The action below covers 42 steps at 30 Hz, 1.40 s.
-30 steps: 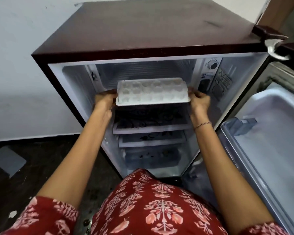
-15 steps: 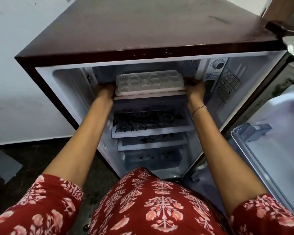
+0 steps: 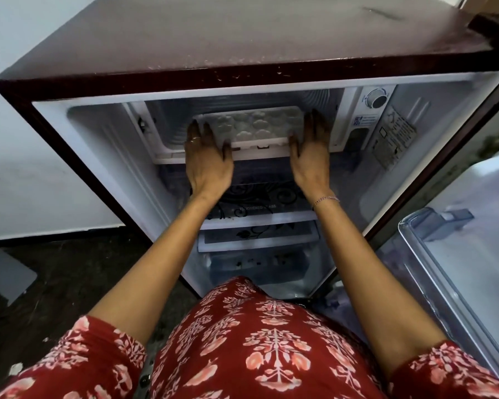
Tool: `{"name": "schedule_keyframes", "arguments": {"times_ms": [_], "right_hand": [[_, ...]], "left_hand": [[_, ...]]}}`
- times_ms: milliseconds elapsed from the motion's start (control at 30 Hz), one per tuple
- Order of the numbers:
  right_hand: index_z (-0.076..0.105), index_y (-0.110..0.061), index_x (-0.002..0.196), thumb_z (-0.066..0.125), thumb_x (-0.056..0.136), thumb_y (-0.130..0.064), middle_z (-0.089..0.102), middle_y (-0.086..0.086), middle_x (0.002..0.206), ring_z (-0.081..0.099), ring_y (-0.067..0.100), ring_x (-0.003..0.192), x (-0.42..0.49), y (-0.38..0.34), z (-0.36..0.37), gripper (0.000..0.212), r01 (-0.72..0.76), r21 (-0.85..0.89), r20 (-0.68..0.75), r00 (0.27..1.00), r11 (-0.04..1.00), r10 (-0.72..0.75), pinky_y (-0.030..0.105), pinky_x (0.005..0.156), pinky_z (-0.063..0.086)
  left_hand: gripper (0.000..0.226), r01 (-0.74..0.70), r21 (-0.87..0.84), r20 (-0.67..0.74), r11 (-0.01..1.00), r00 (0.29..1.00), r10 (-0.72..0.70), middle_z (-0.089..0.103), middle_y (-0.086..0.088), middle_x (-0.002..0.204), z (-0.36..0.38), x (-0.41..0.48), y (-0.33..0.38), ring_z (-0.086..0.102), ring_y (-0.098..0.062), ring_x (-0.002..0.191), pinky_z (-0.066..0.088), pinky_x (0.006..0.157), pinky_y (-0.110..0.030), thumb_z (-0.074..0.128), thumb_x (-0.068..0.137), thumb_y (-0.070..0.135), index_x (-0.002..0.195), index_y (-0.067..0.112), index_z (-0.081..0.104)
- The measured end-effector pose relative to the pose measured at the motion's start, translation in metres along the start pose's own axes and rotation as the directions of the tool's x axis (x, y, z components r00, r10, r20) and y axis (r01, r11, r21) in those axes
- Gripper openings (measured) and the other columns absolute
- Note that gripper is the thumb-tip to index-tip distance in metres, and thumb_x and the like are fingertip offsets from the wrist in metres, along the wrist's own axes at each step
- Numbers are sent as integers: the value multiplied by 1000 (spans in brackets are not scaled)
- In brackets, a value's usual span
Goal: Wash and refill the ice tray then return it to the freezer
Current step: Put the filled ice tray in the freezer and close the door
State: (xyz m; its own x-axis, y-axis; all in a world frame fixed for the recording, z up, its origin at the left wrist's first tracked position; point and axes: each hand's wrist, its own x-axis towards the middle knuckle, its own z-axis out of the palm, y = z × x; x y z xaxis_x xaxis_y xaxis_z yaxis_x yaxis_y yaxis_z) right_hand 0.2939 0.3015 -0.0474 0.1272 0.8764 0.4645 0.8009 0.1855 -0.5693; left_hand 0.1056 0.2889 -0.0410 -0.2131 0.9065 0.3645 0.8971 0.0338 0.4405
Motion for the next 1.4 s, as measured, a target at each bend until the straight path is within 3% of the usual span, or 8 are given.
{"name": "schedule_keyframes", "arguments": {"times_ms": [100,467,700,900,1167,1400], "right_hand": [[14,-3,149,32,101,-38,9,15,159,5,28,147,-2,3,9,62,10,-72,59,998,997,-6,33,120,5],[8,-3,150,25,101,-45,12,16,158,9,29,146,32,7,25,67,21,-277,189,981,961,34,40,119,2],[7,-4,151,25,101,-45,11,16,158,9,30,146,56,4,26,67,18,-278,286,956,960,65,43,118,3],[11,-12,151,26,102,-37,11,11,159,4,26,147,55,-14,18,57,136,-297,248,967,945,-61,45,119,1],[9,-25,152,21,102,-45,6,6,160,2,24,148,27,-43,-10,55,194,-338,392,919,921,-50,46,118,2],[17,-24,151,27,101,-41,11,4,160,6,27,147,-7,-57,-47,53,223,-309,438,896,925,-69,51,117,7]], "left_hand": [[67,-32,120,26,992,999,29,5,-19,157,11,-2,1,2,-31,146,3,120,-42,23,99,46,148,2,11],[71,-13,115,134,993,991,-2,-2,-17,158,15,34,-1,-2,-29,146,1,119,-41,25,98,47,149,4,0],[74,-7,122,240,992,971,-23,-4,-16,158,10,58,2,-4,-27,146,3,119,-41,26,98,48,149,3,-2],[69,-76,161,243,984,969,35,-1,-18,158,-1,57,8,-3,-29,146,4,119,-39,26,99,44,149,2,3],[70,-97,215,340,972,940,19,1,-12,159,-37,26,21,3,-26,147,10,119,-41,24,98,49,150,8,2],[68,-69,214,344,974,939,-9,7,-12,158,-74,-19,35,8,-26,146,14,118,-42,28,97,47,150,9,8]]}}
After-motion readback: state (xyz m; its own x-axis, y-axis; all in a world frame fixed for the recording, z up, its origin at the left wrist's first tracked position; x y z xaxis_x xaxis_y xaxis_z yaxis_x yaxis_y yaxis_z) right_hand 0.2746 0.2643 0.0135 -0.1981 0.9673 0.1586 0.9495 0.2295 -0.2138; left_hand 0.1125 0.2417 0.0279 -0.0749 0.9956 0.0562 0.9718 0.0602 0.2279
